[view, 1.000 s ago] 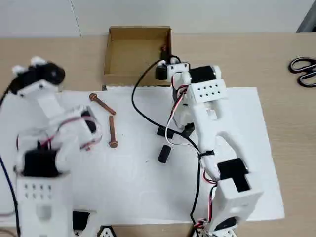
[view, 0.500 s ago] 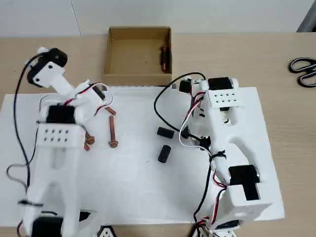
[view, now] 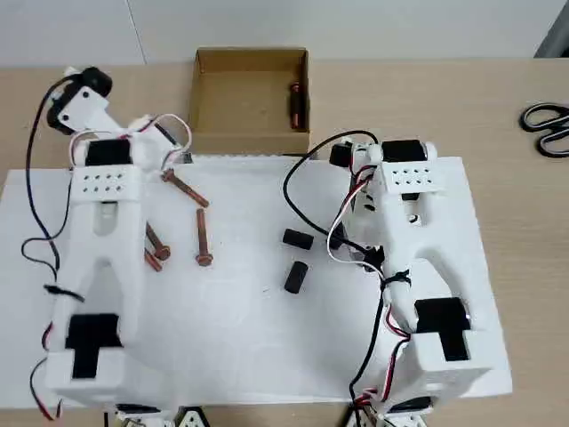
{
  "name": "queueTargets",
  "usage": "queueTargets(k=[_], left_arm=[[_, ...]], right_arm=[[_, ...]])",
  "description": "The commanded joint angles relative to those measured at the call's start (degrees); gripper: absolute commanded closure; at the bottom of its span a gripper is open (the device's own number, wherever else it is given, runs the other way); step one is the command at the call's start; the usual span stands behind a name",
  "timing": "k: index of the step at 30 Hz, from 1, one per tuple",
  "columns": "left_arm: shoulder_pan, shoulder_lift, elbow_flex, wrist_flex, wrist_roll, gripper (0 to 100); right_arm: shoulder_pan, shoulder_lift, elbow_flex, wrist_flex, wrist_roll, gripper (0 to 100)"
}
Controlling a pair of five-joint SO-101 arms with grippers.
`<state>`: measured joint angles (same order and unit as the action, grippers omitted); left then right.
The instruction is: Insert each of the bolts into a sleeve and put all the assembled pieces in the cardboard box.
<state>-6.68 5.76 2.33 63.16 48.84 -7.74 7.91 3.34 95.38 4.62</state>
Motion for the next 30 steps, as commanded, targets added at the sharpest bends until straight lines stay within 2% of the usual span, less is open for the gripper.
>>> queueTargets(k=[1,6,17,24,30], left_arm=[[-0.2,3.3,-4.9,2.5,0.2,89],[0.1,7.6,-7.3,4.7,0.4,89],[4.7,8.1,-7.4,4.7,0.4,88],[3.3,12.7,-7.4,4.7,0.3,88],[3.1,14.4,-7.4,3.5,0.3,88]], right_arm=[[0.8,-3.3,-0.3,0.4,-0.6,99.1],[0.8,-3.0,-0.3,0.4,-0.6,99.1],[1.1,-2.9,0.9,-0.4,-0.6,99.1],[5.1,-2.9,1.3,-0.9,-0.4,99.1],[5.2,-3.0,1.3,-0.7,-0.4,99.1]])
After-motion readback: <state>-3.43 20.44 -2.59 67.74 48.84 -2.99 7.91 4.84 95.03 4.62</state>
